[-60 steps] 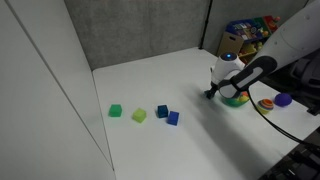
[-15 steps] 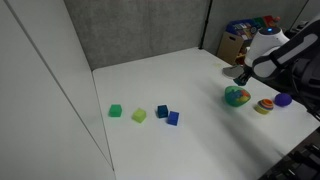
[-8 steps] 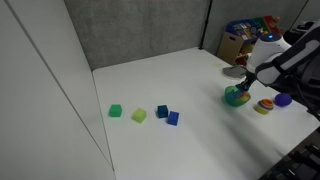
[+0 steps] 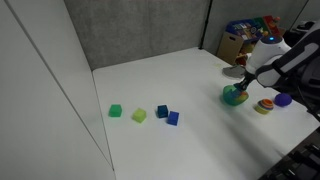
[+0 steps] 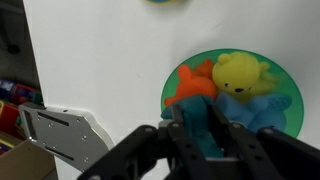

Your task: Pick up the green object from the table and put it in the green bowl

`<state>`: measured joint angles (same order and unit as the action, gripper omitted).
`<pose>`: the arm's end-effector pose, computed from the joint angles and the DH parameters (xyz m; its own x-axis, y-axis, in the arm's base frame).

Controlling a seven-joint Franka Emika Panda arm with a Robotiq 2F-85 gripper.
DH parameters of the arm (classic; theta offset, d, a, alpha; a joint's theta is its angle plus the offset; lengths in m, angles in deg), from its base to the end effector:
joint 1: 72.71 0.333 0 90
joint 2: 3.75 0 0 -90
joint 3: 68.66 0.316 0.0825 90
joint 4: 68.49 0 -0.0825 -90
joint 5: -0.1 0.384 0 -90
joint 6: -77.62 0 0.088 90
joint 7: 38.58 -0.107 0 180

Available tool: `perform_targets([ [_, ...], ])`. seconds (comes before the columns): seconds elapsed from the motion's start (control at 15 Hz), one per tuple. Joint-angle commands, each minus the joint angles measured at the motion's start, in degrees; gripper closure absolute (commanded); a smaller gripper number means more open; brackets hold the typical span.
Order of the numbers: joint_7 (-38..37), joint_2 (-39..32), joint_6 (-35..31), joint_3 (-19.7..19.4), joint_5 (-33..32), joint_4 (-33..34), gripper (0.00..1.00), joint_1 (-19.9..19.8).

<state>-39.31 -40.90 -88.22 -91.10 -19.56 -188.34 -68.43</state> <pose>0.5670 -0.1661 0.1428 0.9898 0.1093 0.0914 0.0702 -0.9322 0.3551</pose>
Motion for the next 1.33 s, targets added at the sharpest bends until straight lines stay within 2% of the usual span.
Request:
perform_targets([
  [0.0, -0.2, 0.4, -1.3, -0.2, -1.0, -0.6, 0.37, 0.0],
  [0.33, 0.1, 1.4, -0.7, 0.3, -0.7, -1.1, 0.00, -0.2],
  [0.6, 0.9, 2.8, 0.3, 1.5, -0.1, -1.7, 0.00, -0.8],
  [0.73, 1.9, 4.3, 2.1, 3.3, 0.9, -2.2, 0.00, -1.9],
  [1.0, 3.7, 8.6, 7.1, 8.9, 4.1, -3.5, 0.00, -5.7],
  [1.27, 6.5, 13.5, 15.4, 15.2, 10.9, -4.1, 0.00, -10.1],
])
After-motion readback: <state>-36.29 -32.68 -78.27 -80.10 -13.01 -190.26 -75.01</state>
